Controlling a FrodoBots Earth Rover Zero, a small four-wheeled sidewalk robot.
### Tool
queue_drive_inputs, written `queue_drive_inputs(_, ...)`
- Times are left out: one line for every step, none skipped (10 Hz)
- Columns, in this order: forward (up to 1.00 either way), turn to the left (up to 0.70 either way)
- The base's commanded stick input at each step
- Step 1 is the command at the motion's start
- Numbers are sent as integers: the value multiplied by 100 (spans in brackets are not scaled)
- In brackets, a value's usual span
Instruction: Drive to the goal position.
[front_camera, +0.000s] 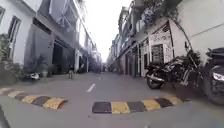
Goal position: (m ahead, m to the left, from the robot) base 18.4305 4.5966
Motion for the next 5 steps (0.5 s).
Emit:
queue_drive_inputs(70,0)
queue_drive_inputs(70,0)
queue_drive_inputs(70,0)
queue_drive_inputs(70,0)
queue_drive_inputs(70,-31)
